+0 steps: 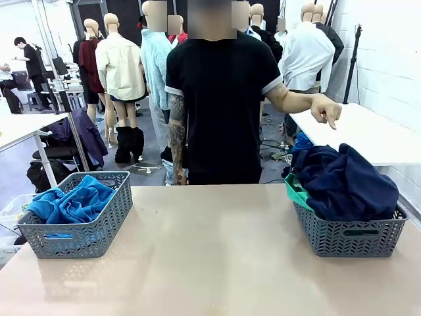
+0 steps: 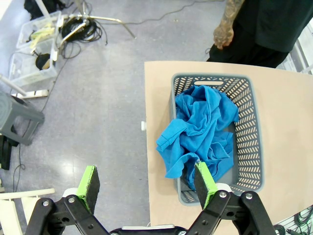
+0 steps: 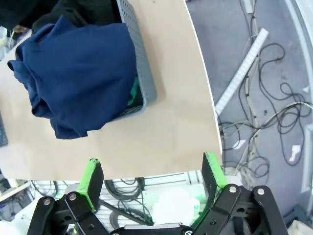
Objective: Sort the tops and bottoms.
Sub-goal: Sort the clothes according to human instructions.
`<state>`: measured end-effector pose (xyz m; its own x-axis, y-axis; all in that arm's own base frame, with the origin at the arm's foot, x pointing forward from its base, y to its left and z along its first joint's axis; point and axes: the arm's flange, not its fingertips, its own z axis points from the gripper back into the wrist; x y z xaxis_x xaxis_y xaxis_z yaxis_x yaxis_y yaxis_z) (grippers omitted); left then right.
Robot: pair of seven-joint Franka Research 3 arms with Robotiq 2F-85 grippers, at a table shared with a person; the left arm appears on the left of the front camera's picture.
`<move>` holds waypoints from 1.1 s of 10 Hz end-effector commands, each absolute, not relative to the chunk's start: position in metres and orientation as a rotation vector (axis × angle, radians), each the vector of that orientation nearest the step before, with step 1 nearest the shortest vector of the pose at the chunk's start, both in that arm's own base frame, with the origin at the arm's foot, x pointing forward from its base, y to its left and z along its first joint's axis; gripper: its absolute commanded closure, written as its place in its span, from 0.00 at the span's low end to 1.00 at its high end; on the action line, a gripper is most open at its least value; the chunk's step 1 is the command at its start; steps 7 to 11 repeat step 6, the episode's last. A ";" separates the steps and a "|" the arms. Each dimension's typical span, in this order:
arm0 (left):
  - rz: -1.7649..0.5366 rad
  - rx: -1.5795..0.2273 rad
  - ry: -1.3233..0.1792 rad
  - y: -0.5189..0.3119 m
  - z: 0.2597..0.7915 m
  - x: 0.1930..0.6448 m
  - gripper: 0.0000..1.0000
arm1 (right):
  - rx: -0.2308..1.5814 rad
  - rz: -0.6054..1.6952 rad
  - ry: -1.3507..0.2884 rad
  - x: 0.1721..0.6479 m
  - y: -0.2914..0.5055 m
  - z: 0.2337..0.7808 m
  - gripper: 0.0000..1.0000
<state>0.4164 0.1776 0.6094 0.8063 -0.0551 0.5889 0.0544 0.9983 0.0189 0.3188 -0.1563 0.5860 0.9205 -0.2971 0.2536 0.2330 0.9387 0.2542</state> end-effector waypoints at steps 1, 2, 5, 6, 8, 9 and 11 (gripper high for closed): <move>-0.055 -0.002 -0.632 0.177 0.610 0.416 0.00 | 0.226 -0.265 -0.284 0.322 -0.158 0.589 0.00; -0.055 -0.002 -0.632 0.177 0.610 0.416 0.00 | 0.226 -0.265 -0.284 0.322 -0.158 0.589 0.00; -0.055 -0.002 -0.632 0.177 0.610 0.416 0.00 | 0.226 -0.265 -0.284 0.322 -0.158 0.589 0.00; -0.055 -0.002 -0.632 0.177 0.610 0.416 0.00 | 0.226 -0.265 -0.284 0.322 -0.158 0.589 0.00; -0.055 -0.002 -0.632 0.177 0.610 0.416 0.00 | 0.226 -0.265 -0.284 0.322 -0.158 0.589 0.00; -0.055 -0.002 -0.632 0.177 0.610 0.416 0.00 | 0.226 -0.265 -0.284 0.322 -0.158 0.589 0.00; -0.055 -0.002 -0.632 0.177 0.610 0.416 0.00 | 0.226 -0.265 -0.284 0.322 -0.158 0.589 0.00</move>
